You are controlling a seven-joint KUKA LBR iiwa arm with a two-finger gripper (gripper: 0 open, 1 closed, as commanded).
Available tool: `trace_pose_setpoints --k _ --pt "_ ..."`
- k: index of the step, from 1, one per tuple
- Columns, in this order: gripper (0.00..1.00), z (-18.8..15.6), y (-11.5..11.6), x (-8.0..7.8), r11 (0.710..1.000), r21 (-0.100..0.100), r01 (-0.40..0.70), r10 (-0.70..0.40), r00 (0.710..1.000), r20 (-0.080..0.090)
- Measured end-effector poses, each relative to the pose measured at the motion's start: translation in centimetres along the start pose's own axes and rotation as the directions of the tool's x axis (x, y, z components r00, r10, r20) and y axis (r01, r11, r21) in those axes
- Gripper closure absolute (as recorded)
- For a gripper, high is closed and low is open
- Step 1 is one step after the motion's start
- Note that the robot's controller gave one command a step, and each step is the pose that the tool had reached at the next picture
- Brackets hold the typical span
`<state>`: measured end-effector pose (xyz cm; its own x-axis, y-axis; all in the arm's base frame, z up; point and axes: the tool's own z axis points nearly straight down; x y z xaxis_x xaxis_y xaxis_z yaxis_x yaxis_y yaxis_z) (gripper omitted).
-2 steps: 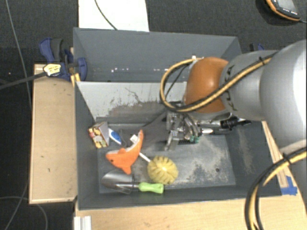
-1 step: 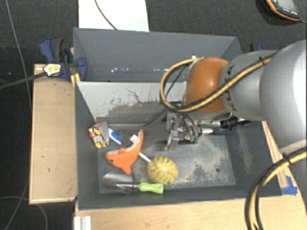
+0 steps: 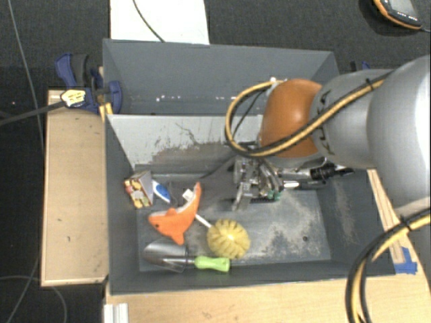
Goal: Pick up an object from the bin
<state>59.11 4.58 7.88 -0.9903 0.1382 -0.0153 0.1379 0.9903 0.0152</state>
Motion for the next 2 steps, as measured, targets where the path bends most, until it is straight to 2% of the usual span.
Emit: trace_pose_setpoints --k 1,2 --pt "1.00 -1.24 0.02 0.09 1.000 0.001 0.002 -0.002 1.000 -0.008" --pt "1.00 -2.03 0.04 0.49 1.000 0.003 0.003 -0.003 1.000 -0.025"
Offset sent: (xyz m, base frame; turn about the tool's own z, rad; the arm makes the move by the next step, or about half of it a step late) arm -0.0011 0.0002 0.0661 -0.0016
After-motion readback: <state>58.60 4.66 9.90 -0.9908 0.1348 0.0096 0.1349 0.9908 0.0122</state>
